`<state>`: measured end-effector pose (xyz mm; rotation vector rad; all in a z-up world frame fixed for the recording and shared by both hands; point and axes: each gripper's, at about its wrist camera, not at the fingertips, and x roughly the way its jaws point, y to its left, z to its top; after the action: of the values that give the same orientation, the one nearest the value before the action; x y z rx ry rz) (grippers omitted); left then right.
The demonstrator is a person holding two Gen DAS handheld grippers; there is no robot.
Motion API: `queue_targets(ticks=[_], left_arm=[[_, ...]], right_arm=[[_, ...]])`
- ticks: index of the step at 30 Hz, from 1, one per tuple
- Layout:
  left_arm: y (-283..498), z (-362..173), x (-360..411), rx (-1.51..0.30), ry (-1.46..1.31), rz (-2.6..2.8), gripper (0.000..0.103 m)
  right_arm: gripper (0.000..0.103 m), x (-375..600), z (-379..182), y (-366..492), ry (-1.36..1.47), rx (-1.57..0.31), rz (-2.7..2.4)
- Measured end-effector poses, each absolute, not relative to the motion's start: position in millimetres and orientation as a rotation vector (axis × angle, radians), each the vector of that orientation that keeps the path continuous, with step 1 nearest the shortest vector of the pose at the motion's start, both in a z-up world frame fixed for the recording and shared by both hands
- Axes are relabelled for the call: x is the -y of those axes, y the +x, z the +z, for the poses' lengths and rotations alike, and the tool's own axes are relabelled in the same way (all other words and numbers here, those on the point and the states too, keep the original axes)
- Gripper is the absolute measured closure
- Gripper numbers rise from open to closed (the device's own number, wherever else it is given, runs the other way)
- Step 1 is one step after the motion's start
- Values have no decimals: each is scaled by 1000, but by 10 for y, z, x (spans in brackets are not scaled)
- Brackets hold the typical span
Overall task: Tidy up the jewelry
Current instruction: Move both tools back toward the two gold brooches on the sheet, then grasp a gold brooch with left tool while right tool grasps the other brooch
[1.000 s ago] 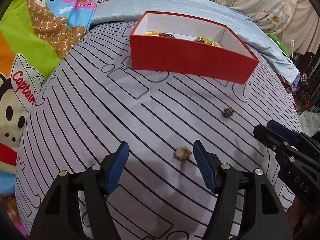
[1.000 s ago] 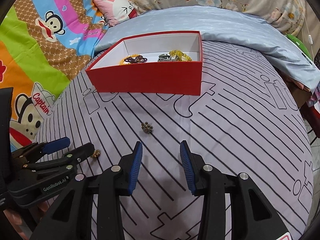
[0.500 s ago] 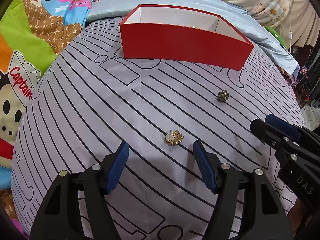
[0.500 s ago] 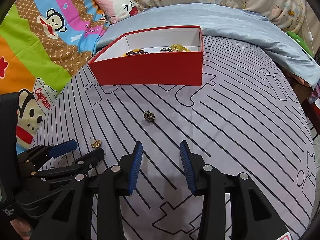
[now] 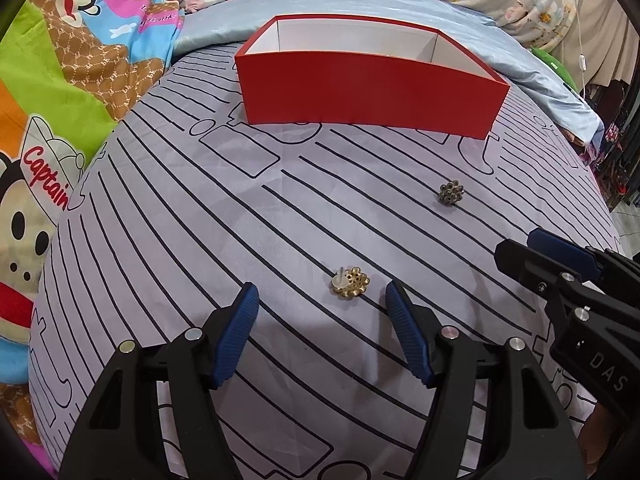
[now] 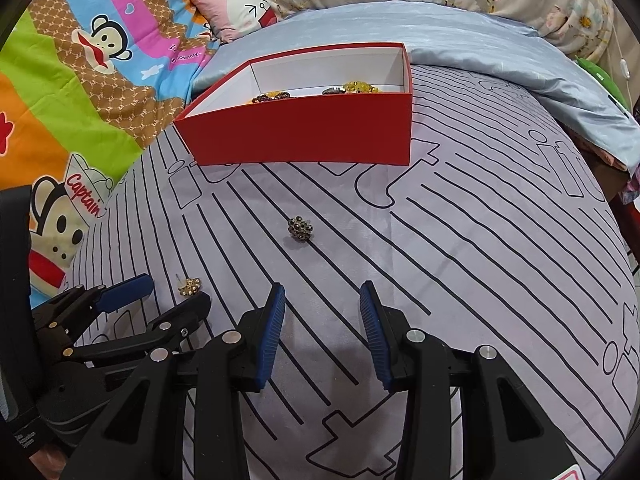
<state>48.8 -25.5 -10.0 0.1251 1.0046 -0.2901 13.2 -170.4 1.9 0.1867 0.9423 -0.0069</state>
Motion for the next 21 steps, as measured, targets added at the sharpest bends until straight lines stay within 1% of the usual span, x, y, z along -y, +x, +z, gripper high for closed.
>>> queue_targets(ticks=[5, 7, 9, 11, 21], left_arm=[[468, -88, 271, -991, 124, -311, 54], [469, -82, 264, -985, 122, -315, 63], [478, -78, 239, -984, 111, -327, 78], [496, -72, 205, -990, 87, -340, 86], [525, -32, 75, -998, 28, -362, 86]], right_arm=[[64, 1709, 4, 126, 190, -945, -8], [64, 1709, 3, 128, 190, -945, -8], [64, 1710, 3, 129, 191, -945, -8], [64, 1709, 2, 130, 191, -944, -8], [66, 1730, -3, 199, 188, -946, -1]])
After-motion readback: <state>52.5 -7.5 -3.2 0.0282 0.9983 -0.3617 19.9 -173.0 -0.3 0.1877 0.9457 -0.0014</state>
